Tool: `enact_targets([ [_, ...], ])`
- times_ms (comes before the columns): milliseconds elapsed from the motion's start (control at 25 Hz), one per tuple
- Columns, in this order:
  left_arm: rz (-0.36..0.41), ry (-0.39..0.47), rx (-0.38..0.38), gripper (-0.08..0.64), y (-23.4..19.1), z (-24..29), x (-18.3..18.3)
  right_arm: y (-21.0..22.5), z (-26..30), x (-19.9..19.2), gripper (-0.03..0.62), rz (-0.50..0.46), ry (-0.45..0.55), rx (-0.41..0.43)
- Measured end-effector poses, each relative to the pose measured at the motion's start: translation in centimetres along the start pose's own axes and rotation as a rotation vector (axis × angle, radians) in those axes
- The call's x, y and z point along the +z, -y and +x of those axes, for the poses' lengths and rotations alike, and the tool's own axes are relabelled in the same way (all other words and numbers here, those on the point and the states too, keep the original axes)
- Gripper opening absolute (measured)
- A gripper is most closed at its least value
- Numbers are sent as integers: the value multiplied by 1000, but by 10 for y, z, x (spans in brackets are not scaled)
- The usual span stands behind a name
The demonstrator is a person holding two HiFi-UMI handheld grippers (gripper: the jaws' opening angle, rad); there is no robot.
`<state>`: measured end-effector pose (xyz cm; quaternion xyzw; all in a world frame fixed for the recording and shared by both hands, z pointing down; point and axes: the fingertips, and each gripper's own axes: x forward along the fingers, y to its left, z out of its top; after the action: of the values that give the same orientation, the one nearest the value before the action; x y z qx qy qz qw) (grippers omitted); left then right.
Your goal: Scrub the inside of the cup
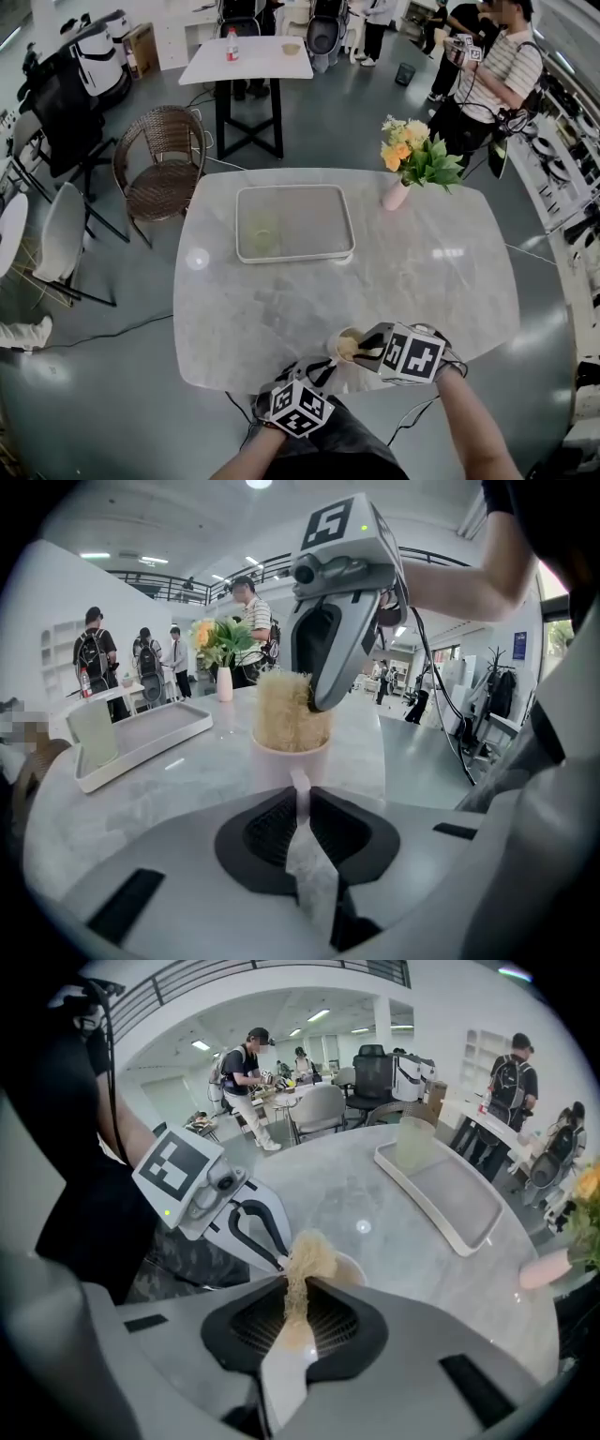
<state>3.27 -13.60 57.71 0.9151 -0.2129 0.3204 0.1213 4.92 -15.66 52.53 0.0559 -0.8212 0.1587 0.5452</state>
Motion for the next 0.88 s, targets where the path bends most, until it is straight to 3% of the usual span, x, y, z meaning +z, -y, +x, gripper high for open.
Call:
enact_targets([
  [120, 0, -5, 4, 51, -1, -1, 0, 9, -2, -8, 60, 5, -46, -19],
  [200, 1, -6, 1, 51, 0, -2, 0, 18, -5, -14, 60, -38, -134, -84],
  [320, 10, -9, -11, 51, 1, -2, 0, 34, -7, -18, 60, -204, -262, -253],
  [440, 22, -10, -19, 51, 1, -1, 0, 34, -5, -9, 60, -379, -258, -356],
  [560, 20, -14, -26, 51, 1, -3, -2, 12, -1, -1, 60, -431, -160, -297],
  [680, 21, -19, -27, 51, -1, -5, -2, -3, -3, -3, 60, -354, -109, -177],
  [800, 31, -21, -29, 51, -2, -3, -2, 0, -9, -10, 60, -280, -136, -133],
  [880, 36, -22, -36, 51, 0, -3, -2, 11, -8, -12, 60, -304, -197, -177],
])
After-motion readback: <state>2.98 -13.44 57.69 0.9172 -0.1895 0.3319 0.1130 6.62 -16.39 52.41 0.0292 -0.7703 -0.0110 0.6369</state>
